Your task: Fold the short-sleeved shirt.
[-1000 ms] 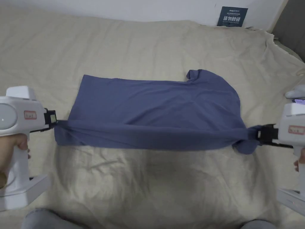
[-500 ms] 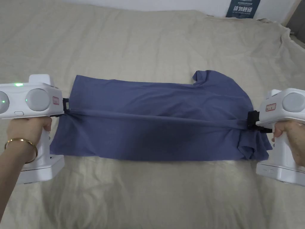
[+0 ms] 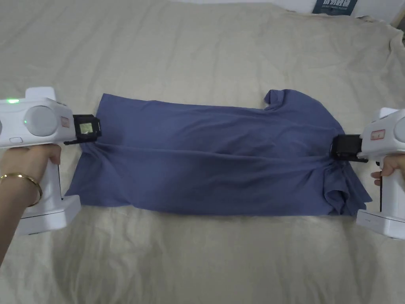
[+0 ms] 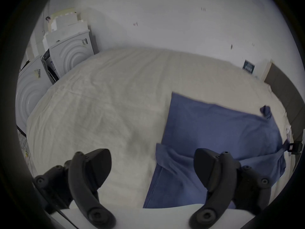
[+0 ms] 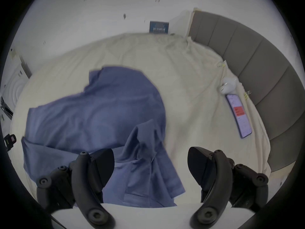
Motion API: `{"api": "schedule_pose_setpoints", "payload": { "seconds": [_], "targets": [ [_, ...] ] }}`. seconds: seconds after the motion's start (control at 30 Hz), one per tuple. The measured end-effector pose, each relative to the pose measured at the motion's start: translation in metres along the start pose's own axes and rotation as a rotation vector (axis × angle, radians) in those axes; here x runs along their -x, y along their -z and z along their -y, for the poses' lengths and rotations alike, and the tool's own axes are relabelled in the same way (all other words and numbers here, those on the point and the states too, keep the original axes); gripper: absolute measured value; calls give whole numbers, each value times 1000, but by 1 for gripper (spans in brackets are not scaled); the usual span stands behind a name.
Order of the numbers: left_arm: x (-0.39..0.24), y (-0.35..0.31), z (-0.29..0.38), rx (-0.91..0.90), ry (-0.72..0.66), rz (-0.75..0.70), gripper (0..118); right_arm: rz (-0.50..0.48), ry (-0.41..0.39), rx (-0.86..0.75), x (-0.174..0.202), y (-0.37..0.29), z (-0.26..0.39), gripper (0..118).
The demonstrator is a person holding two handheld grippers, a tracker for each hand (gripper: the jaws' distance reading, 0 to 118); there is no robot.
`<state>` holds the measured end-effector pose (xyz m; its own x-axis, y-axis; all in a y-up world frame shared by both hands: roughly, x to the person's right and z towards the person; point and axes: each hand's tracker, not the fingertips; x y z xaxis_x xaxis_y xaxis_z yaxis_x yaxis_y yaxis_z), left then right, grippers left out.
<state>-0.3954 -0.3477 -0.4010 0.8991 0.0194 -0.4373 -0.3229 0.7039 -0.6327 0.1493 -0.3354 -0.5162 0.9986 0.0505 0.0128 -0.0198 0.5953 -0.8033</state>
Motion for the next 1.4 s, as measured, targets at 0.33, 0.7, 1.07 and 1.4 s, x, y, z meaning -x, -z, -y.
{"api": "schedule_pose_setpoints", "payload": {
  "seconds": [0.33, 0.7, 1.07, 1.4],
  "targets": [
    [1, -138, 29, -360, 161, 47, 115, -62, -50, -510, -13, -160, 52, 100],
    [3, -198, 108, -485, 159, 145, 70, -146, -20, -688, -2, -210, 160, 76],
    [5, -205, 129, -528, 134, 200, 0, -198, 16, -671, 10, -221, 191, 0],
    [1, -203, 135, -522, 142, 206, 0, -194, -10, -633, 12, -222, 165, 0]
  ]
}}
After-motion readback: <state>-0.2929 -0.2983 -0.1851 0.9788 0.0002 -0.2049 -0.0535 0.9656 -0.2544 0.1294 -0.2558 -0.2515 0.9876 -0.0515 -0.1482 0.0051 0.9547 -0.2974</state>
